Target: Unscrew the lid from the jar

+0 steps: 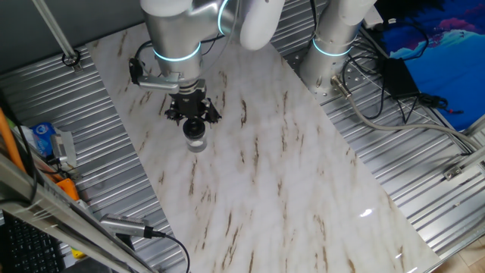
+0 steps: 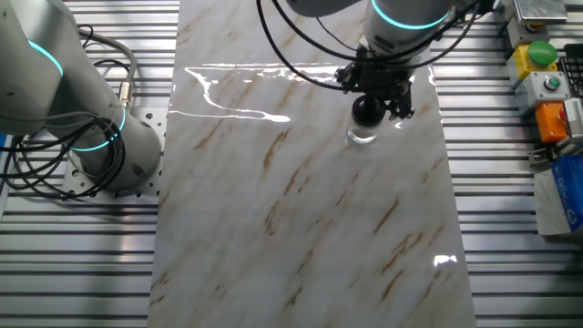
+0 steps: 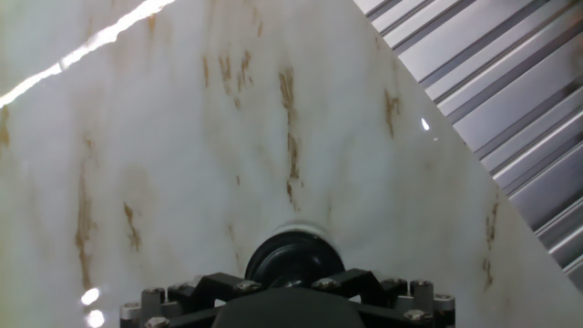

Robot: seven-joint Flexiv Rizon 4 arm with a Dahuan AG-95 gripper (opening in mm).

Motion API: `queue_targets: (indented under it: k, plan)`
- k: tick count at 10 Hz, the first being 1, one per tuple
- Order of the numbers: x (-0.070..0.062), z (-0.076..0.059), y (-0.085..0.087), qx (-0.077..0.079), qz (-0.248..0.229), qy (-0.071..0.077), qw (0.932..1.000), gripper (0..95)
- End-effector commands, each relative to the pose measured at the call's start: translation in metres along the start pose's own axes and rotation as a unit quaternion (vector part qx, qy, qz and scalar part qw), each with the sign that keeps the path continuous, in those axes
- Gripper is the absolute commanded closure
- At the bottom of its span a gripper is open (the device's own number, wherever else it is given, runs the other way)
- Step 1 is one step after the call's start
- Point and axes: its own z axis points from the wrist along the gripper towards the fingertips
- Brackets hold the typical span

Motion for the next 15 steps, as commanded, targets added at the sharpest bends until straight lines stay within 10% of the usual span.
queue_targets:
  k: [1,3,13,14,15]
  plan:
    - [0.0003,0.0017,0.0004,0.000,0.002,-0.001,1.0000,0.0]
    - [0.0005,0.0016,0.0004,-0.002,0.009,-0.002,1.0000,19.0]
    - [0.0066,0.0042,-0.0064,0.003,0.017,0.002,0.9998,19.0]
    - [0.0066,0.0041,-0.0065,0.004,0.023,0.004,0.9997,38.0]
    - [0.0065,0.0040,-0.0067,0.004,0.026,0.003,0.9996,38.0]
